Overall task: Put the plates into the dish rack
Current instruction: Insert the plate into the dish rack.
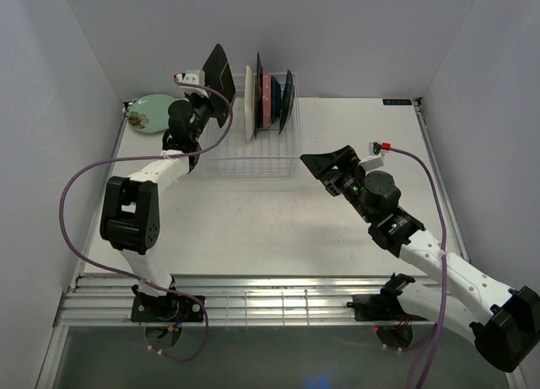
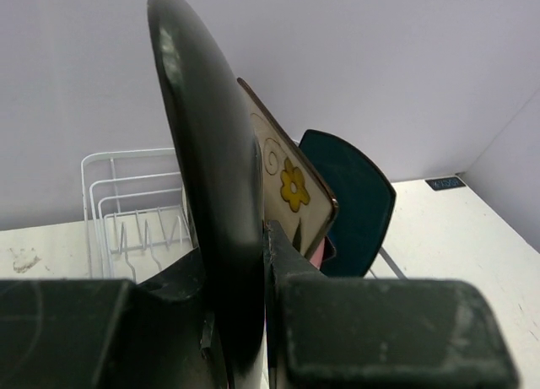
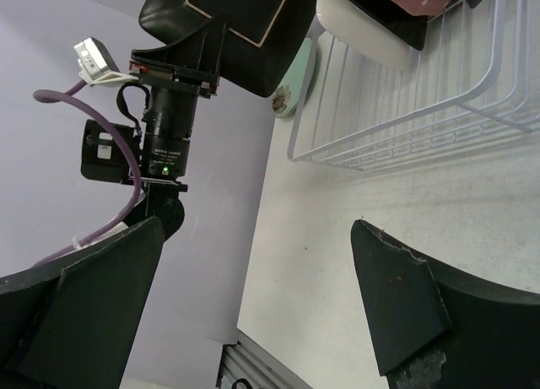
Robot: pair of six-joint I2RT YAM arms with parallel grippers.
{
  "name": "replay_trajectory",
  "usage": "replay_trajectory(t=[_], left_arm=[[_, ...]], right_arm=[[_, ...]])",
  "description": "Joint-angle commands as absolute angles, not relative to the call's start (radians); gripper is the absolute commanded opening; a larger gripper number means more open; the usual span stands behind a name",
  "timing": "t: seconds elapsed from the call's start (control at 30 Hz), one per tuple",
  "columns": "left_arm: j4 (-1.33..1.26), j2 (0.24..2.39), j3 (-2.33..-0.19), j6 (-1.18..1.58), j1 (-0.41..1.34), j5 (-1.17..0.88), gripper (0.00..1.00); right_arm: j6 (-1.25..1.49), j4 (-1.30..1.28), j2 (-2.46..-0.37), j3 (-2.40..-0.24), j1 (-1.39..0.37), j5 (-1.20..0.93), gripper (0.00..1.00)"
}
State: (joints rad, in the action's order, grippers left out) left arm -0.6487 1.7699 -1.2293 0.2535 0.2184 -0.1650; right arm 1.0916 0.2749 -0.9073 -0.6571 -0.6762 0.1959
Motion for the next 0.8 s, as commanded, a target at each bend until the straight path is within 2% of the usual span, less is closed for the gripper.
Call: replay_trajectory(t=[0.0,0.43,0.77], left_arm=[[-1.000,1.759,-1.220,0.287,0.204,-0.160,0.00],[-1.465,1.953,-1.129,0.391,0.170,-0.215,0.00],[-1.479,2.010,-1.180,0.405,0.170,-0.232,0.00]], right_arm=[[1.089,0.339,-0.908,-0.647,-0.681,0.210,0.98],[1.074,0.362,-0.920,-0.624,-0.680,0.219,0.98],[1.065,0.382,-0.917,-0.601,-0.678,0.226,0.99]])
